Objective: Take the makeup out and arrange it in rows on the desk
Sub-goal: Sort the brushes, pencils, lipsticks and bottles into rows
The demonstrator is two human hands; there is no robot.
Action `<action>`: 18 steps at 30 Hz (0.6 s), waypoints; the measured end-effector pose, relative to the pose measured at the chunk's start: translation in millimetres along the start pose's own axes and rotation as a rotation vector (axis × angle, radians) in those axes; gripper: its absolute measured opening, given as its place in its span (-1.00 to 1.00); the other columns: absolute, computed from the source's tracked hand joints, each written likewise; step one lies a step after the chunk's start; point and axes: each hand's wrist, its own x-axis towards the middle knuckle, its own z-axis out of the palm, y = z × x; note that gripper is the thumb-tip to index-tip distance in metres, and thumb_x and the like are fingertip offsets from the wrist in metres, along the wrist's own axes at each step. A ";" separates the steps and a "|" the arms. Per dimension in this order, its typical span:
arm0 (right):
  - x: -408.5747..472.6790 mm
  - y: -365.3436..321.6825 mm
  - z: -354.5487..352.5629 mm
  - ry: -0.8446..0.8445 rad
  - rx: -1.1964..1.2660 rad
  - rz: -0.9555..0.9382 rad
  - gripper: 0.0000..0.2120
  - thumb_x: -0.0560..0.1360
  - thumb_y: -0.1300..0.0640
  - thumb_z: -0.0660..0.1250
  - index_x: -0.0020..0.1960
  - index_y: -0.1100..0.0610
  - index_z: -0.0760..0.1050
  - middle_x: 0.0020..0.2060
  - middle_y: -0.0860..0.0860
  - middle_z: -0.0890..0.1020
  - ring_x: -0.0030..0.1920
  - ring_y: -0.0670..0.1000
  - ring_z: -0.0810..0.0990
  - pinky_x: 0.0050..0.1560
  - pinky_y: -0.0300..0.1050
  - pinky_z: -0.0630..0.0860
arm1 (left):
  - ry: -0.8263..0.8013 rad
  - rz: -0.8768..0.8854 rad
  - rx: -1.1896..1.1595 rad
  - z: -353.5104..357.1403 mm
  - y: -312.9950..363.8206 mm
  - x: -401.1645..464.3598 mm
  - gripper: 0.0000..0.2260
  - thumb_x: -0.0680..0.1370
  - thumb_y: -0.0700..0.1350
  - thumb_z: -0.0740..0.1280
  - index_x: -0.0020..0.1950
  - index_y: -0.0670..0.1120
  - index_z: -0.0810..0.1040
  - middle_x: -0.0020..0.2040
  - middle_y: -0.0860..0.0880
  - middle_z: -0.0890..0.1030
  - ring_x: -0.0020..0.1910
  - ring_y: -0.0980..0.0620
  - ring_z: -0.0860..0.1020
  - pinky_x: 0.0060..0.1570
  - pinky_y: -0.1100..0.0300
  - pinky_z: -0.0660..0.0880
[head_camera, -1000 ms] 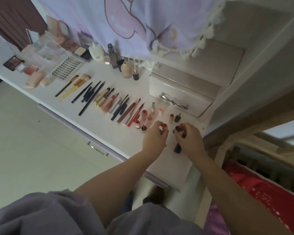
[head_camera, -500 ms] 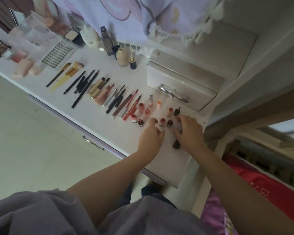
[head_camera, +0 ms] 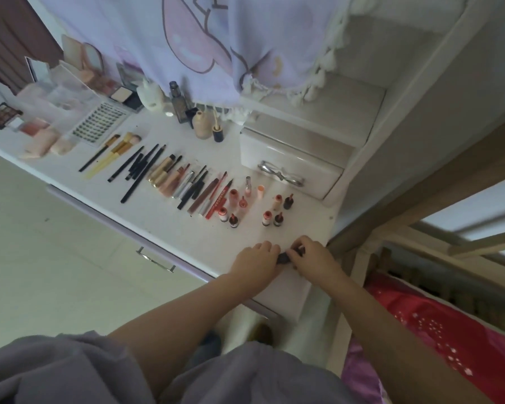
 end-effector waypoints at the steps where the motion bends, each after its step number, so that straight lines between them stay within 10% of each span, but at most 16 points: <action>1: -4.1 -4.2 -7.0 -0.088 0.097 0.011 -0.82 0.56 0.03 0.25 0.05 0.14 0.43 -0.14 0.05 0.61 -0.27 -0.03 0.57 -0.28 -0.23 0.45 | -0.002 0.023 -0.050 -6.3 -2.5 -5.3 -0.76 0.62 0.06 0.11 0.14 -0.07 0.40 0.04 -0.04 0.51 -0.08 0.02 0.48 -0.10 0.19 0.40; 7: -30.5 -39.9 -41.6 -0.217 0.175 -0.216 -0.86 0.57 -0.01 0.22 -0.07 0.05 0.43 -0.34 -0.03 0.63 -0.41 -0.11 0.54 -0.38 -0.22 0.43 | 0.043 0.101 -0.333 -54.2 3.0 -31.3 -0.79 0.62 0.06 0.10 0.11 -0.05 0.37 -0.01 -0.03 0.57 -0.11 0.00 0.54 -0.07 0.07 0.51; 18: -63.7 -87.1 -76.5 -0.506 -0.083 -0.319 -0.67 0.62 -0.05 0.11 -0.28 -0.01 0.42 -0.50 -0.16 0.47 -0.51 -0.17 0.37 -0.35 -0.27 0.36 | 0.105 0.298 -0.142 -92.0 -11.3 -60.5 -0.76 0.61 0.14 0.06 0.06 0.01 0.38 -0.14 0.06 0.54 -0.26 0.09 0.47 -0.21 0.18 0.41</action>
